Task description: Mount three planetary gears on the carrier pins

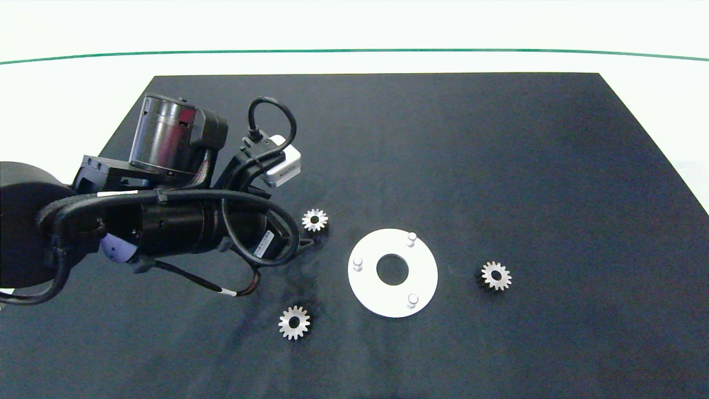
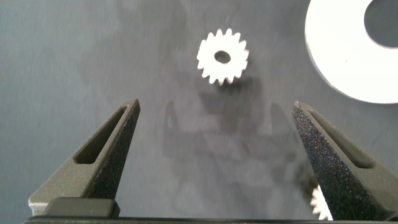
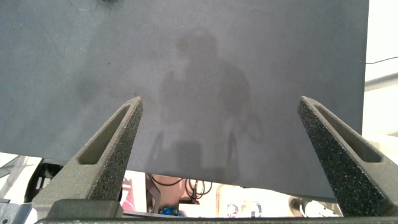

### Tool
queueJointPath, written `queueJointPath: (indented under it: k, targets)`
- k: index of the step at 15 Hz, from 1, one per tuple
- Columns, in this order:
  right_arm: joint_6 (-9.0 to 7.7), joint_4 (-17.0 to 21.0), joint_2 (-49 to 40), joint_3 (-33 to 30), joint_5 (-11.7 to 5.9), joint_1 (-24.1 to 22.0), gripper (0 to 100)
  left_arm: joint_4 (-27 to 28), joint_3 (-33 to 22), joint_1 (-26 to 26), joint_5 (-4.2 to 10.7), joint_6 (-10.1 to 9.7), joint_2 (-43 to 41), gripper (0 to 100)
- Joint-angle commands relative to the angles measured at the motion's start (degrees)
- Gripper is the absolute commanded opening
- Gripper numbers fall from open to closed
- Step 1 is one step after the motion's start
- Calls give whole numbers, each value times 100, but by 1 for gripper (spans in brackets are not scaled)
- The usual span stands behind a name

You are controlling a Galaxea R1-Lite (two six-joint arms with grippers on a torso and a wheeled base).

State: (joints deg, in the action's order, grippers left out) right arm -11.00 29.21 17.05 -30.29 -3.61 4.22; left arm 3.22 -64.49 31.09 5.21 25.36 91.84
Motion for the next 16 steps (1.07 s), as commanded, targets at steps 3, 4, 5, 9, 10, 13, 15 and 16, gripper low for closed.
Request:
queueJointPath:
  k: [3,4,5,9,10,13,15,16]
  targets:
    - [-8,23,0,6,0,9,100,3,-266,179,121,13,369,100]
    - [-8,23,0,15,0,18,100,3,-266,187,130,13,413,100]
    - [-8,23,0,6,0,9,100,-5,-266,187,130,13,510,100]
    - [-8,23,-9,15,0,9,100,-5,-468,170,130,13,800,100]
    - [-8,23,-9,24,0,9,100,-5,-521,161,130,4,826,100]
    - [-8,23,-44,67,0,9,100,-5,-591,108,130,13,862,100]
    - [-8,23,-53,76,0,9,100,-5,-609,99,121,4,941,100]
    - [-8,23,-53,76,0,9,100,-5,-618,99,121,-4,1002,100]
